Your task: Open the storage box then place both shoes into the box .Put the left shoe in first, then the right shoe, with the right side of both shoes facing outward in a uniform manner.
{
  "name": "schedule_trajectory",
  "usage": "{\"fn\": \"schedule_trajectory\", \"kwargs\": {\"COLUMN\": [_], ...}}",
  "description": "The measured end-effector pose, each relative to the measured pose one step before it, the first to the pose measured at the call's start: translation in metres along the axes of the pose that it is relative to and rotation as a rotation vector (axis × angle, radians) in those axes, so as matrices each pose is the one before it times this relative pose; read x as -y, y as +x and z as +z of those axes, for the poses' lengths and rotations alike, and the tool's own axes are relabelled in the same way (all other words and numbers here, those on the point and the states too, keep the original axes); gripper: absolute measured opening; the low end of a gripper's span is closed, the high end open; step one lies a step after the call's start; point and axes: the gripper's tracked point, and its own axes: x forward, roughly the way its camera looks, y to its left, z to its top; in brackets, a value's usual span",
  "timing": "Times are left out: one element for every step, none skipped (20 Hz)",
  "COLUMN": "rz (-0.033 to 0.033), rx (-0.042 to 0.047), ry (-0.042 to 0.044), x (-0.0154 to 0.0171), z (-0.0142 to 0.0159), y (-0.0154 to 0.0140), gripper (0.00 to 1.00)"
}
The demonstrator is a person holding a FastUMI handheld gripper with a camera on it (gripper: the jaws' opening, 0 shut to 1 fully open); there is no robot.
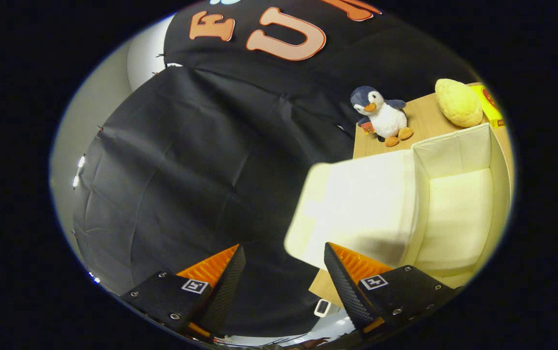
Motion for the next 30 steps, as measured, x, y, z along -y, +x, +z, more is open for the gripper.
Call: {"fn": "schedule_trajectory", "kwargs": {"rz": [-0.00240,-0.00925,-0.01602,-0.01944,-0.02480,-0.02264,-0.01883,-0.01864,-0.02254,-0.02235,-0.02211,-0.02003,-0.02377,-0.02593,-0.03348,-0.02963,-0.03058,-0.03048,-0.02526,-0.02090,-0.02057,-0.02071,-0.02699,-0.03199,-0.03520,-0.03809,-0.03966,-0.03432,-0.03377,-0.03613], "rx": [0.00783,0.01208,0.01284,0.01542,0.01752,0.02078,0.01934,0.01370,0.01518,0.01646,0.01948,0.01767,0.01873,0.02109,0.02109,0.01919,0.01798,0.01691,0.01633,0.01864,0.02311,0.01800,0.01480,0.01940,0.01826,0.01687,0.01652,0.01629,0.01497,0.01128], "ry": [0.01045,0.00666,-0.00141,-0.00830,-0.01063,-0.00961,-0.00686,-0.00284,-0.00114,-0.00061,0.00387,0.00596,0.00617,0.00381,0.00034,-0.00167,-0.00232,-0.00083,0.00235,0.00459,0.00505,-0.00067,-0.00427,-0.00862,-0.01543,-0.02285,-0.02285,-0.02424,-0.02375,-0.02467], "x": [0.00156,0.00307,0.00391,0.00653,0.01048,0.01087,0.01005,0.01023,0.01163,0.01220,0.01139,0.01241,0.01142,0.01376,0.01780,0.01452,0.01583,0.01517,0.01546,0.01352,0.01152,0.01428,0.01353,0.01413,0.01483,0.01590,0.01549,0.01269,0.01255,0.01369], "z": [0.00075,0.00295,0.00269,0.00364,0.00048,0.00383,0.00378,0.00424,0.00436,0.00619,0.00577,0.00631,0.00480,0.00617,0.00794,0.00502,0.00507,0.00410,0.00461,0.00476,0.00565,0.00432,0.00266,0.00296,0.00299,0.00215,0.00130,0.00039,0.00074,-0.00176], "y": [-0.00307,-0.00374,-0.00371,-0.00804,-0.00840,-0.00856,-0.00876,-0.00845,-0.01091,-0.01085,-0.00897,-0.00923,-0.00932,-0.00914,-0.01262,-0.00777,-0.00770,-0.00754,-0.00689,-0.00718,-0.00513,-0.00497,-0.00634,-0.00222,-0.00224,-0.00113,-0.00149,0.00108,0.00192,0.00213], "gripper": [0.97,0.98,0.97,0.97,0.97,0.97,0.98,0.98,0.98,0.98,0.98,0.98,0.98,0.98,0.98,0.98,0.98,0.98,0.98,0.98,0.98,0.98,0.98,0.98,0.98,0.98,0.98,0.98,0.98,0.98]}}
